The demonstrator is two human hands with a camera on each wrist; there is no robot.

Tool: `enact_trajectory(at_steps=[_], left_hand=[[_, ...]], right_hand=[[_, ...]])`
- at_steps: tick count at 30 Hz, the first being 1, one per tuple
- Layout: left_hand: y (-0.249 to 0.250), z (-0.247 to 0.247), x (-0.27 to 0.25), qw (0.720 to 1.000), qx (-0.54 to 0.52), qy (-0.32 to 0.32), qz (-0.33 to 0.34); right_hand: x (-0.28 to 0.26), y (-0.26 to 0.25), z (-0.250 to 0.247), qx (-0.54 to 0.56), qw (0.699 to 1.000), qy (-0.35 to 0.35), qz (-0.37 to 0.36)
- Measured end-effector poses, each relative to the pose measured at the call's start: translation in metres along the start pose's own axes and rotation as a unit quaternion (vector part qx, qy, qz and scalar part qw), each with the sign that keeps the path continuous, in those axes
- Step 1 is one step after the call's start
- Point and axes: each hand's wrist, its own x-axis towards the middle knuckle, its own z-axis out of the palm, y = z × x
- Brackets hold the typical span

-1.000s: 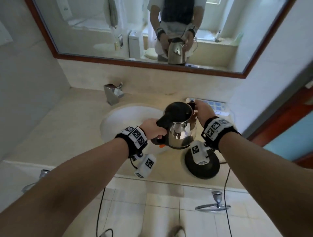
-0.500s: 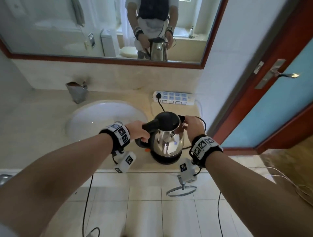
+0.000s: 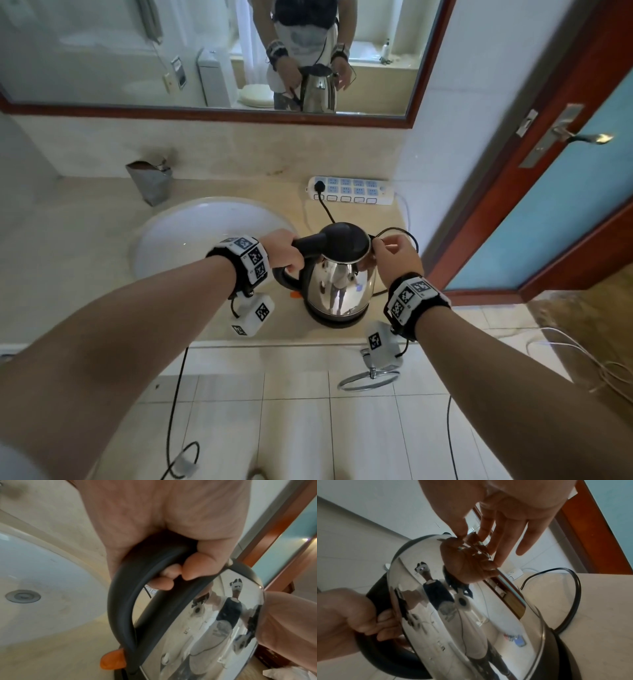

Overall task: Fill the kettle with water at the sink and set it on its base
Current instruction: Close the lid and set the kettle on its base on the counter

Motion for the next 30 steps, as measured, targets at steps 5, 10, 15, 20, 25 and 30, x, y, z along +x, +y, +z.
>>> enact_trajectory(at_steps=[5,10,15,20,25,30], left_hand=[[-0.005,0.004,0.002,1.0,-0.013,0.01,0.017],[-0.005,0.014,0.004,0.999,-0.006,0.033,0.035],[-0.008,0.025,0.009,0.997,0.007,0.052,0.053],[-0.009,0.026,0.01,0.997,0.006,0.057,0.061],[-0.014,0.029,0.005,0.995,-0.039,0.071,0.064],[-0.013,0.021,-0.019,0.975,-0.161,0.142,0.065]], right_hand=[[0.001,0.001,0.003,-0.01,1.0,0.024,-0.002],[0.005,0.006,0.005,0.012,1.0,0.013,-0.008],[0.01,0.011,0.007,0.008,1.0,-0.003,-0.008],[0.007,0.013,0.01,0.002,1.0,0.01,0.0],[0.007,0.011,0.01,0.005,1.0,0.004,0.005],[0.007,0.002,0.007,0.051,0.998,-0.006,0.035]])
